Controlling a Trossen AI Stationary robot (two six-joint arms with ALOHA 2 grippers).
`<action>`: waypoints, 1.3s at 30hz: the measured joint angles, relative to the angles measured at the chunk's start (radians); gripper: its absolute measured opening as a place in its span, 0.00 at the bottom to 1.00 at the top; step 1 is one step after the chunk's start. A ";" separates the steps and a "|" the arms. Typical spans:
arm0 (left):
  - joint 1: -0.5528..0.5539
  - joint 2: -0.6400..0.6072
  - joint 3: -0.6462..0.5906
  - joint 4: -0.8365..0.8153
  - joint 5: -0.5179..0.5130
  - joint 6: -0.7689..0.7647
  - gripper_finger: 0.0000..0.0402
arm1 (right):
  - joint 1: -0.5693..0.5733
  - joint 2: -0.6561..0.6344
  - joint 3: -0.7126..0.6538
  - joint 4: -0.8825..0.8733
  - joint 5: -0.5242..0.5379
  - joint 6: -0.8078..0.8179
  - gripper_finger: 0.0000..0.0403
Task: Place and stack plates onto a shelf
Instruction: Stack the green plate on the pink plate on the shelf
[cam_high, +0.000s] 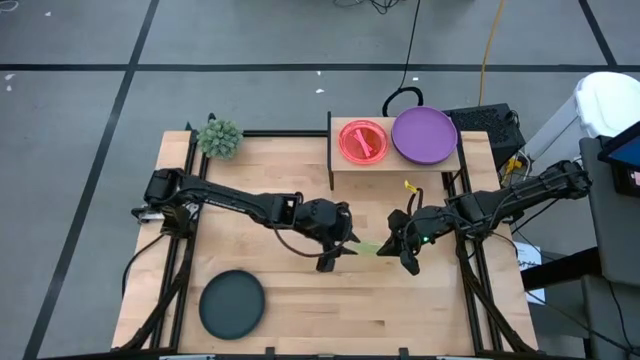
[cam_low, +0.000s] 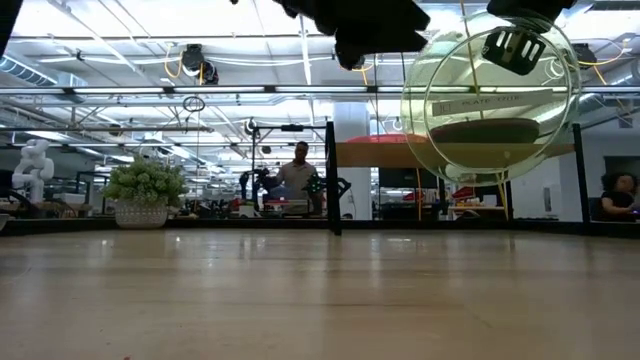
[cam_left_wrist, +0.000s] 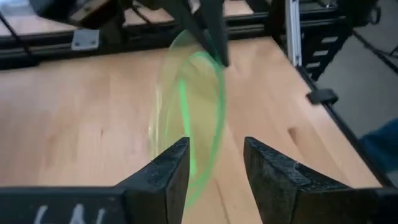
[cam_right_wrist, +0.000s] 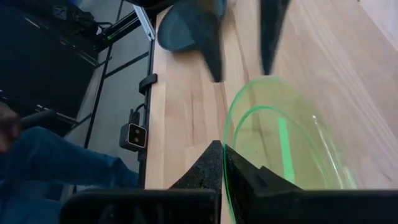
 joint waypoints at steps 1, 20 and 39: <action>0.004 0.011 0.000 0.011 0.002 0.003 0.38 | 0.000 0.000 0.000 0.000 0.000 -0.001 0.00; 0.030 0.081 0.000 0.053 0.131 0.016 0.27 | 0.000 0.000 0.000 -0.008 0.001 -0.028 0.00; 0.030 0.080 0.000 0.062 0.161 -0.010 0.01 | 0.000 -0.009 0.000 0.000 0.007 0.130 0.28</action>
